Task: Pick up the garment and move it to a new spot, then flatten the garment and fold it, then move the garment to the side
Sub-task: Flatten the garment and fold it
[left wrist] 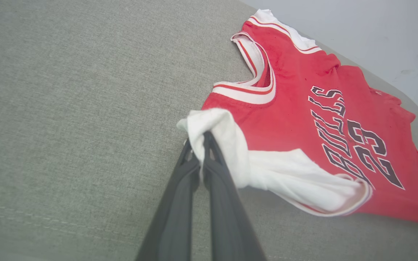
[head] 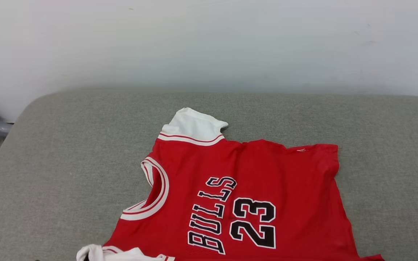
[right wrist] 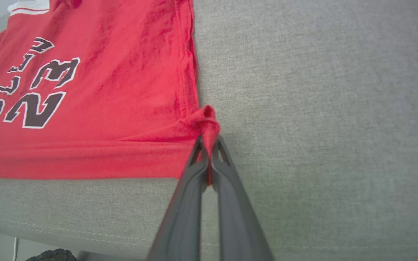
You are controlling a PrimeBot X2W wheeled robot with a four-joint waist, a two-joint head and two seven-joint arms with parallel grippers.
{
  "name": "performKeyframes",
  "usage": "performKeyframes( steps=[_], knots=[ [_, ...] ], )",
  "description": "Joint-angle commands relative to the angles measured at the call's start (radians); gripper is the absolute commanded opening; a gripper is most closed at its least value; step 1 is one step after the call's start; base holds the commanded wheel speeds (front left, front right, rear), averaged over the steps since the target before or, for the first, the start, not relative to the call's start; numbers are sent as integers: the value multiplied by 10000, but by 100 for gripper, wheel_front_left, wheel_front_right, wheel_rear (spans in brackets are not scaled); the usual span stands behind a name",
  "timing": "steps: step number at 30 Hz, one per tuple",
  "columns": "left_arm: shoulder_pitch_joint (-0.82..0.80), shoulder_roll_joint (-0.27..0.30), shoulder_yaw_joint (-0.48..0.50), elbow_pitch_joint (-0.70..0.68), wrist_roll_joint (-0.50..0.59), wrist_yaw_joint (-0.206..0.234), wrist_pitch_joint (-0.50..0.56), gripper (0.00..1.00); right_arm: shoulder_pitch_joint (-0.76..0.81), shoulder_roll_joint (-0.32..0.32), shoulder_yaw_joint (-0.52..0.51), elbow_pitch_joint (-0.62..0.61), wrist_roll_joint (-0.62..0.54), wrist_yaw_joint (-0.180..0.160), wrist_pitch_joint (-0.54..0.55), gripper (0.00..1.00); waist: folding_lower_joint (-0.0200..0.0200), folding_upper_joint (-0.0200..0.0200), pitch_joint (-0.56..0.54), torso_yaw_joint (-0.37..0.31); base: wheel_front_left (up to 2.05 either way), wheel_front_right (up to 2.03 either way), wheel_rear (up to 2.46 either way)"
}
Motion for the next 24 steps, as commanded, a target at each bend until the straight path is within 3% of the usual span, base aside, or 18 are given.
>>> performKeyframes(
  steps=[1, 5, 10, 24],
  knots=[
    [95, 301, 299, -128, 15, 243, 24, 0, 155, -8, -396, -284, -89, -166, 207, 0, 3, -1, -22, 20, 0, 0, 0],
    [-330, 405, 191, -636, 167, 290, 213, 0, 302, 341, -526, -1301, -561, -156, 891, 0, 3, -1, -5, 53, 0, 0, 0],
    [-1460, 405, -241, -463, 379, -87, 539, 0, -436, 266, -328, -1870, -905, -114, 1409, 0, 3, -1, 195, -34, 0, 0, 0],
    [-4816, -545, -1173, 2426, 779, -1542, 197, 0, -3147, -460, 968, -86, -704, -102, 1068, 0, 3, -1, 1844, -161, 0, 0, 0]
  ],
)
